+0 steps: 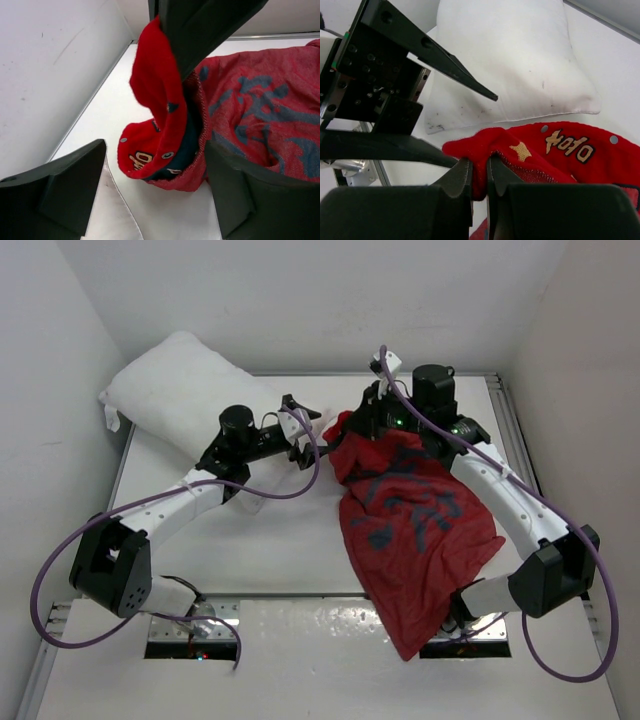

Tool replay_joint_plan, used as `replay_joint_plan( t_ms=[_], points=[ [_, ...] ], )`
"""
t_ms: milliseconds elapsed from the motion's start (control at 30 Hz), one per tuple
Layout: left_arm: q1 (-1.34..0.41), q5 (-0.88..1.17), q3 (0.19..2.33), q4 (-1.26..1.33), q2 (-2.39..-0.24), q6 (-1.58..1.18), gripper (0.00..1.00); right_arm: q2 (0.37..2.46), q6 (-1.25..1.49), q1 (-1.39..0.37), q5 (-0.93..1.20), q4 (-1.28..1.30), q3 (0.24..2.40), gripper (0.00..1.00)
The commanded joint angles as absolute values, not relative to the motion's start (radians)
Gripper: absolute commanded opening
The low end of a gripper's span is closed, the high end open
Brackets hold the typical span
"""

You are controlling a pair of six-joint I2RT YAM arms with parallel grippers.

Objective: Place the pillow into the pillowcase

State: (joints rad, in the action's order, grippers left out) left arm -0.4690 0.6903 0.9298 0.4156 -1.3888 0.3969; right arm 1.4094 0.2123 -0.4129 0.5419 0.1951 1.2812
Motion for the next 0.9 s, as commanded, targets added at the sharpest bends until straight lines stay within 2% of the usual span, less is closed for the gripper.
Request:
replay_joint_plan(
  t_ms=[0,67,167,300,433,567,633,667,700,767,867],
  points=[
    [-0.463,0.696,0.931,0.456,-1.348,0.403,0.71,1.384,0.192,-0.403,0.646,0.153,1.325,0.00],
    [-0.465,0.695,0.928,0.462,-1.348,0.406,0.58,1.385,0.148,-0.422,0.652,0.182,1.338,0.00],
    [-0.465,0.696,0.927,0.462,-1.347,0.414,0.49,1.388,0.117,-0.445,0.646,0.238,1.353,0.00],
    [-0.466,0.693,0.922,0.453,-1.345,0.422,0.33,1.381,0.133,-0.437,0.715,0.215,1.345,0.00],
    [-0.469,0.699,0.913,0.459,-1.342,0.426,0.32,1.391,0.133,-0.437,0.716,0.225,1.348,0.00],
    [-0.476,0.729,0.907,0.460,-1.342,0.433,0.24,1.393,0.155,-0.437,0.704,0.212,1.335,0.00],
    [-0.474,0.747,0.904,0.457,-1.342,0.431,0.34,1.394,0.170,-0.440,0.681,0.203,1.328,0.00],
    [-0.474,0.761,0.902,0.456,-1.341,0.431,0.52,1.397,0.173,-0.439,0.660,0.204,1.328,0.00],
    [-0.476,0.765,0.902,0.456,-1.342,0.431,0.60,1.397,0.179,-0.439,0.652,0.204,1.328,0.00],
    [-0.477,0.767,0.902,0.457,-1.342,0.431,0.66,1.404,0.183,-0.440,0.635,0.204,1.327,0.00],
    [-0.480,0.756,0.903,0.469,-1.344,0.434,0.67,1.408,0.189,-0.446,0.626,0.196,1.322,0.00]
  ],
)
